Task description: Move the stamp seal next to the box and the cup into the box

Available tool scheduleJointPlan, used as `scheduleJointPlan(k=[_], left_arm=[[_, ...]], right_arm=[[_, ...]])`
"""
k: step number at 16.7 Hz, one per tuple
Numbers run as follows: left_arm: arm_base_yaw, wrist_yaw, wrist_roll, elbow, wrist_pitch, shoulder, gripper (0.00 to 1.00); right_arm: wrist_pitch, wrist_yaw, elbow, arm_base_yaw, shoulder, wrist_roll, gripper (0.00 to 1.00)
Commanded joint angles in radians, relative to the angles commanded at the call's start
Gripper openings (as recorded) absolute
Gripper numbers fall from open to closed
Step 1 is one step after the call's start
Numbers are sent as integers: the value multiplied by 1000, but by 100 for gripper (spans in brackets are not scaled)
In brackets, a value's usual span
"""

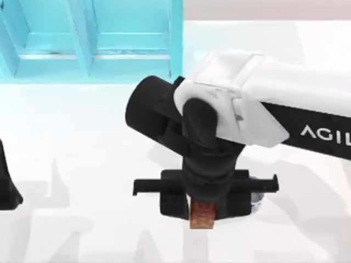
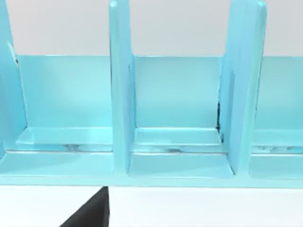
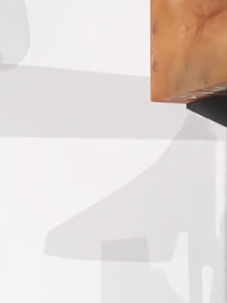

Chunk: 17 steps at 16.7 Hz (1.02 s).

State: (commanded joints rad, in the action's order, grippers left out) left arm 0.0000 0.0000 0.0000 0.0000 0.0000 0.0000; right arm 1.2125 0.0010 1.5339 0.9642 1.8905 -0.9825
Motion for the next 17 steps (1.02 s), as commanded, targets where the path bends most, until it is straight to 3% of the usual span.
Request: scheduleJointPlan(k=[7,17], left_arm=[[0,0,0,0,0,0,100],[0,0,0,0,0,0,100]], right_arm=[[2,1,-26,-64,-30,67,0],[33,1,-254,-659,-283,667,0]])
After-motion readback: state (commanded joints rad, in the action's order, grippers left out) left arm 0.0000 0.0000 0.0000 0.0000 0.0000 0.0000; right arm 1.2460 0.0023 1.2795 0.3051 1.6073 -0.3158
